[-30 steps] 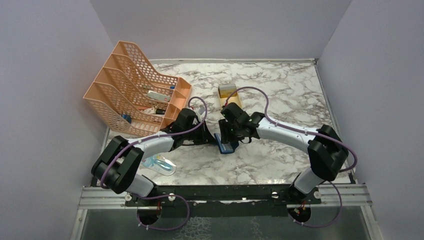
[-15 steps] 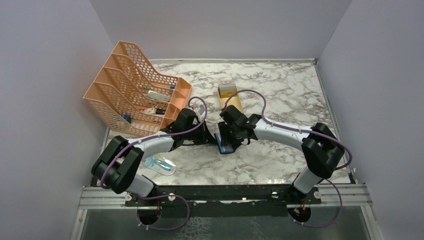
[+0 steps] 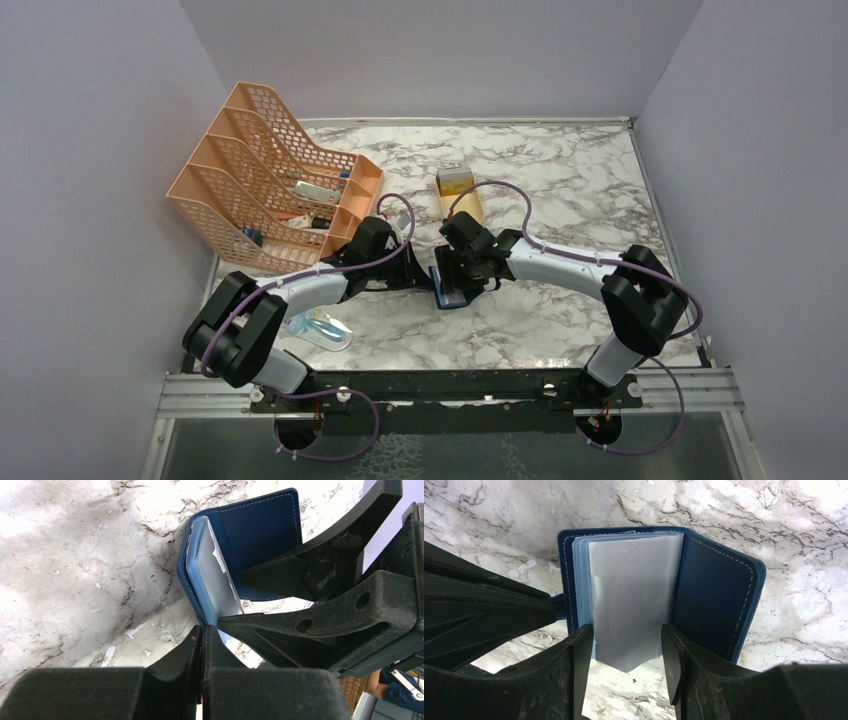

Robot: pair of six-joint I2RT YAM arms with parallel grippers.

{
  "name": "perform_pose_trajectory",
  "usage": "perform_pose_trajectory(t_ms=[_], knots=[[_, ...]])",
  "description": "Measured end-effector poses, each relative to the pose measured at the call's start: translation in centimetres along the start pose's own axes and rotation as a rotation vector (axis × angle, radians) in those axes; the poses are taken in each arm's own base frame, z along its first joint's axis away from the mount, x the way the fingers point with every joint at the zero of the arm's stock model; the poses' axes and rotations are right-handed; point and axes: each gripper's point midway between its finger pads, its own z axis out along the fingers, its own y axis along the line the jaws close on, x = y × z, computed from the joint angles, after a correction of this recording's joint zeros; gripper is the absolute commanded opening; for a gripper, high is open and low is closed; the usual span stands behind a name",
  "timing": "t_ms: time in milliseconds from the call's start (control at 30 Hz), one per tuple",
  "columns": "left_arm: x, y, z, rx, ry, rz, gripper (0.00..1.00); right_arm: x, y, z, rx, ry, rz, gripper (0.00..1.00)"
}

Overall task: Put the credit cards into the card holder
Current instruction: Turn over the card slot in the card holder.

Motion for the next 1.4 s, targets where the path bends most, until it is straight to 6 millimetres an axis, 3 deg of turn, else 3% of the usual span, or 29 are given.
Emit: perform_pose_trajectory(t_ms=[733, 1400], knots=[[0.12, 0.13, -0.02, -0.005, 0.005, 0.0, 0.0, 0.41, 0.11, 0.06, -0.012, 0.014, -0.001, 0.66], [0.13, 0.15, -0.02, -0.005, 0.005, 0.004, 0.0, 0.85, -0.49, 0.28, 0.009, 0.014, 0.0, 0.58]])
